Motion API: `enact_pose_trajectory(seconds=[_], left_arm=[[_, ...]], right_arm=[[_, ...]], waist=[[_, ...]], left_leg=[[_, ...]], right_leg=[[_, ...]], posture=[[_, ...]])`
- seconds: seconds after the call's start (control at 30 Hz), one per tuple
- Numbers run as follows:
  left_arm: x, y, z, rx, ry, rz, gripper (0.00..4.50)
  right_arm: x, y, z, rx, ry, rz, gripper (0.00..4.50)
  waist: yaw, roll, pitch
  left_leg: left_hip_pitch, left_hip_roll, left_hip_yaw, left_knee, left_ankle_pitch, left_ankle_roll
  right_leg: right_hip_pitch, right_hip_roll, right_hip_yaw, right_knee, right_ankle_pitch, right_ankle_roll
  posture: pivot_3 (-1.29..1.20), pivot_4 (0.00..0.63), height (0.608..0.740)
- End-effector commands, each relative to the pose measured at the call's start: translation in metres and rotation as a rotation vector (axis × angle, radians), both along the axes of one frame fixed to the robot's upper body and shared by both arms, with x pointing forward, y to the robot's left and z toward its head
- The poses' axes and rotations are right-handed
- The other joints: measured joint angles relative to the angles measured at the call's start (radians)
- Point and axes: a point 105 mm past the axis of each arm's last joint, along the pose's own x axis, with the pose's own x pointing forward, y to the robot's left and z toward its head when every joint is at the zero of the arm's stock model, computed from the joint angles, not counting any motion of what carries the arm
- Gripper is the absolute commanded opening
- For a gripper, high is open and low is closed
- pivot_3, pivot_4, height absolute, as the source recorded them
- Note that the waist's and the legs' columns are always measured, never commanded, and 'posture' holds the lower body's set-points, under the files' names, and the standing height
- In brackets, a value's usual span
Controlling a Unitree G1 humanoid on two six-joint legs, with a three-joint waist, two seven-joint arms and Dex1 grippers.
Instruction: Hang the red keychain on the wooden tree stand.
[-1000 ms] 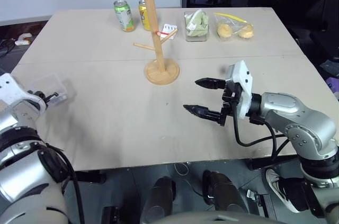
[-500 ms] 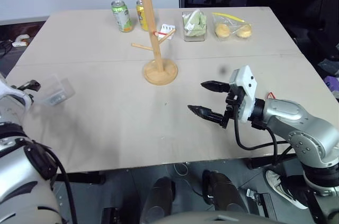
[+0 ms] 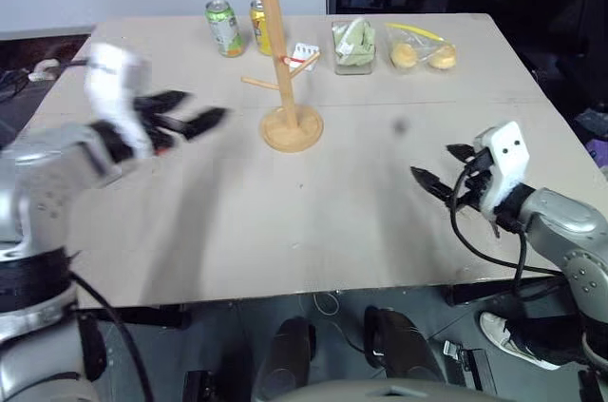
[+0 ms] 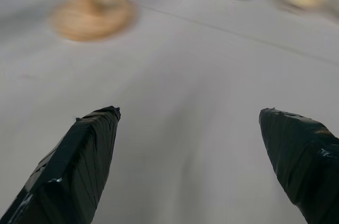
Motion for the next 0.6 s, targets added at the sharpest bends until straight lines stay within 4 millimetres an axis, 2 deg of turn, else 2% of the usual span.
enact_pose_trajectory(seconds=[0.03, 0.1, 0.27, 0.43, 0.6], left_arm=[[-0.020, -0.045, 0.003, 0.003, -0.008, -0.276, 4.43], [-0.021, -0.060, -0.005, 0.025, -0.008, -0.358, 4.43], [-0.016, -0.079, -0.017, 0.074, -0.038, -0.449, 4.43], [-0.014, -0.085, -0.020, 0.103, -0.054, -0.495, 4.43], [-0.016, -0.087, -0.020, 0.106, -0.054, -0.511, 4.43]], right_arm=[[0.002, -0.036, -0.004, -0.041, -0.009, -0.164, 4.50], [0.003, -0.050, -0.013, -0.026, 0.031, -0.221, 4.50], [0.009, -0.058, -0.028, 0.010, 0.110, -0.234, 4.50], [0.019, -0.063, -0.036, 0.044, 0.158, -0.277, 4.50], [0.019, -0.060, -0.047, 0.060, 0.196, -0.303, 4.50]], waist=[[-0.006, 0.000, 0.000], [-0.011, 0.000, 0.000], [-0.013, 0.001, 0.000], [-0.012, 0.001, 0.000], [-0.010, 0.001, 0.000]], left_leg=[[0.000, 0.000, 0.000, 0.000, 0.000, 0.000], [0.000, 0.000, 0.000, 0.000, 0.000, 0.000], [0.001, 0.001, 0.002, 0.000, 0.000, 0.000], [0.001, 0.000, 0.002, 0.000, 0.000, 0.000], [0.000, 0.000, 0.001, 0.000, 0.000, 0.000]], right_leg=[[0.000, 0.000, 0.000, 0.000, 0.000, 0.000], [0.000, 0.001, 0.000, 0.001, 0.000, 0.000], [0.000, 0.003, 0.003, 0.002, 0.000, 0.000], [0.000, 0.003, 0.004, 0.001, 0.000, 0.000], [0.000, 0.003, 0.003, 0.001, 0.000, 0.000]], posture=[[0.00, 0.150, 0.740], [0.00, 0.150, 0.740], [0.00, 0.150, 0.740], [0.00, 0.150, 0.740], [0.00, 0.150, 0.740]])
